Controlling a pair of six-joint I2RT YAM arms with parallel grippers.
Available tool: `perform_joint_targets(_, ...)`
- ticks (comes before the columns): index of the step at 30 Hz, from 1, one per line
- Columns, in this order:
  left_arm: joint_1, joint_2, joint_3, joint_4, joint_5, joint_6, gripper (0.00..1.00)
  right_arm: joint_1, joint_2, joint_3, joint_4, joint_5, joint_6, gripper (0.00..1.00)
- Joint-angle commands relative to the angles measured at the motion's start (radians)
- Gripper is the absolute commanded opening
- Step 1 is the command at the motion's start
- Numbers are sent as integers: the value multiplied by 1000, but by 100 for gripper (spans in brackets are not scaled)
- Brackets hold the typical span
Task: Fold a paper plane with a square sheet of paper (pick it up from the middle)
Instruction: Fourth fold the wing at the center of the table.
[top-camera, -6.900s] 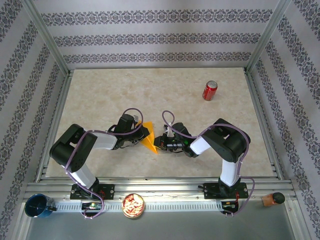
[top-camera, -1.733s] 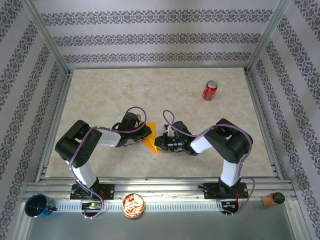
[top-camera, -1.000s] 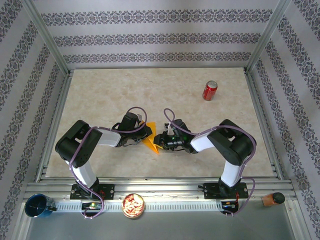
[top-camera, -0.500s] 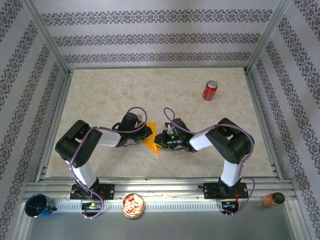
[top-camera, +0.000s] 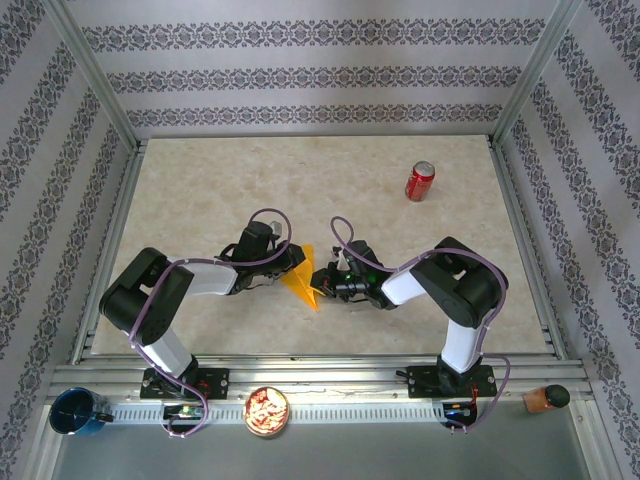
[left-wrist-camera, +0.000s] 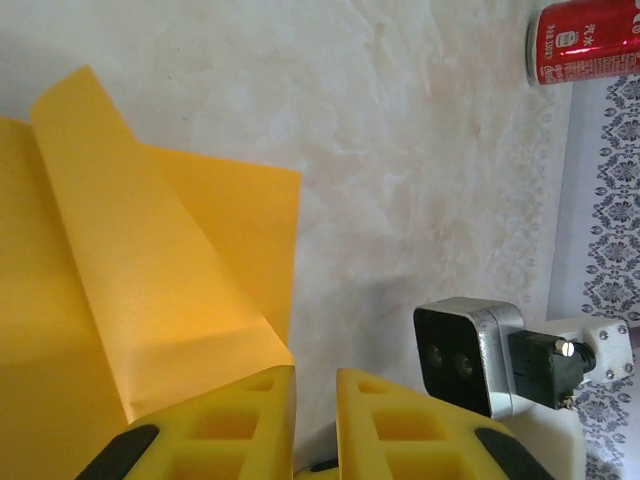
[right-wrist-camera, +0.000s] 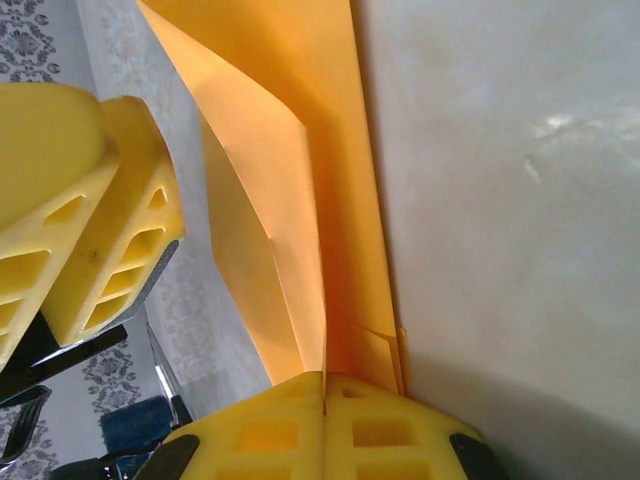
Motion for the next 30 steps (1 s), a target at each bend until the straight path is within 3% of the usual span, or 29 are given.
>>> perform_joint_targets(1, 13, -18, -11, 3, -31, 28, 17, -12, 28, -37, 12, 34, 25, 0)
perform_joint_targets(6, 17, -26, -33, -28, -79, 15, 14, -14, 31, -47, 25, 26, 22, 0)
perform_joint_targets(21, 23, 86, 54, -8, 49, 62, 13, -20, 38, -76, 69, 34, 42, 0)
perform_joint_targets(30, 23, 54, 16, 15, 27, 59, 14, -21, 47, -86, 95, 45, 58, 0)
